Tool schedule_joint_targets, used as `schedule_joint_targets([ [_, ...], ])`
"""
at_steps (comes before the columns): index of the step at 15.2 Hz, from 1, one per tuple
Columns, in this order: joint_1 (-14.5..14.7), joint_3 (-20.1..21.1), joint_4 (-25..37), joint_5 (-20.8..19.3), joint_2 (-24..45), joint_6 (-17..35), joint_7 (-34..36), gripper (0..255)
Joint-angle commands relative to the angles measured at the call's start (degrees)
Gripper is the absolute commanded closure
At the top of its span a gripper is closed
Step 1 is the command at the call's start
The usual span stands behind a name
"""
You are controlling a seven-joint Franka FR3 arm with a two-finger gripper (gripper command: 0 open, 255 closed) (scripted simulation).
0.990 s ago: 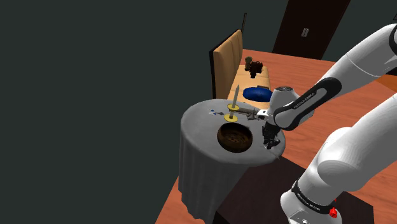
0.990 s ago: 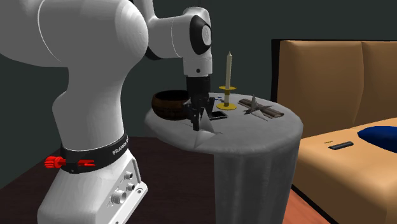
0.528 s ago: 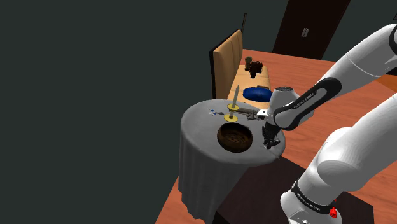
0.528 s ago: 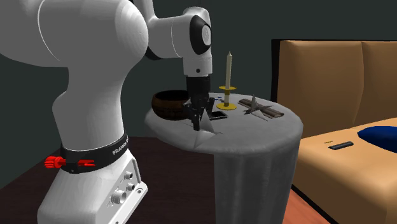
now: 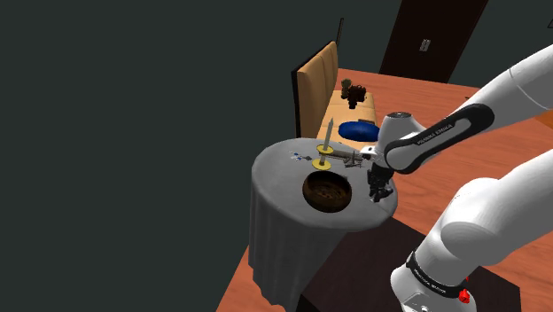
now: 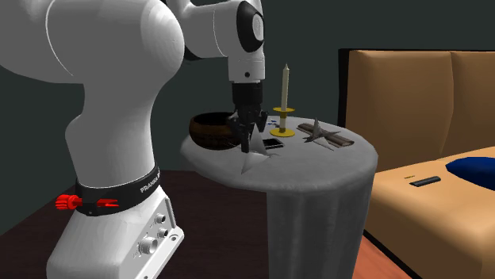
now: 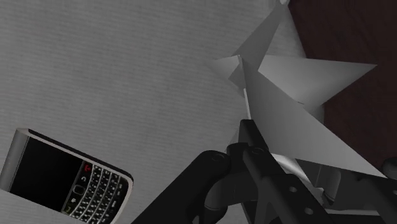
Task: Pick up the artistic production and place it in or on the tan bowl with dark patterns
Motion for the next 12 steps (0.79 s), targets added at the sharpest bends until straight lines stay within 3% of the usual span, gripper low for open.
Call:
schedule_joint_targets([
  [1, -0.62, 0.95, 0.24, 0.06, -3.19, -3.46, -0.07, 255],
  [12, -1.73, 5.31, 3.00, 2.71, -14.55, -17.49, -1.12, 255],
])
